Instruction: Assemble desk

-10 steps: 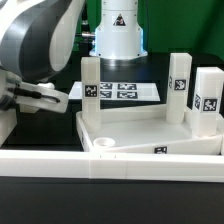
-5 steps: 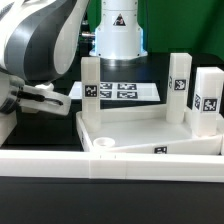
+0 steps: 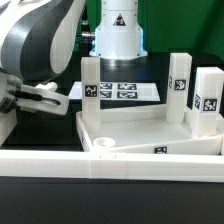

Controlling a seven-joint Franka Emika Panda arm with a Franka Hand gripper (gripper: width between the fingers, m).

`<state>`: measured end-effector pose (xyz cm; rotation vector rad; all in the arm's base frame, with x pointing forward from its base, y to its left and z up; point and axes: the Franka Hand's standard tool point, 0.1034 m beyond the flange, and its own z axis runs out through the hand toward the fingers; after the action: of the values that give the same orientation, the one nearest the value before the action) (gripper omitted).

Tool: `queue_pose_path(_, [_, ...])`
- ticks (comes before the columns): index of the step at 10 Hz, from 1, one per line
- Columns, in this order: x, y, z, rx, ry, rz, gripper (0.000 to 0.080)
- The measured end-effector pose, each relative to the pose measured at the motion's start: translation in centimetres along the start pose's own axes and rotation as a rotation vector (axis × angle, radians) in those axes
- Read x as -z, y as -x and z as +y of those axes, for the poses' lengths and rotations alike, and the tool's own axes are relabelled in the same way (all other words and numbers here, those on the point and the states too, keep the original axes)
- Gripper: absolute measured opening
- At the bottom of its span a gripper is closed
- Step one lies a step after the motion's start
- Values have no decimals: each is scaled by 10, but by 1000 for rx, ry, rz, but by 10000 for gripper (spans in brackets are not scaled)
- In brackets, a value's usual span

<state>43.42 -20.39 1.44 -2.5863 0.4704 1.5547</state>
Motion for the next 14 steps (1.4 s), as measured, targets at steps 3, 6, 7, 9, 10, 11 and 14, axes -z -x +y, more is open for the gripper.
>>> queue_pose_path(3, [34,40,-8,5,-28,-38,290])
queue_pose_path(6, [61,58,-3,-29,-42,-17,290])
queue_pose_path(7, [64,54,-3,-27,-36,9,290])
queue_pose_path(9, [71,47,-2,-25,-28,71,290])
queue_pose_path(10, [78,46,-5,-19,-23,138,290])
queue_pose_path(11, [89,53,-13,-30,-27,192,290])
queue_pose_path(14, [118,61,-32,-124,-69,336,290])
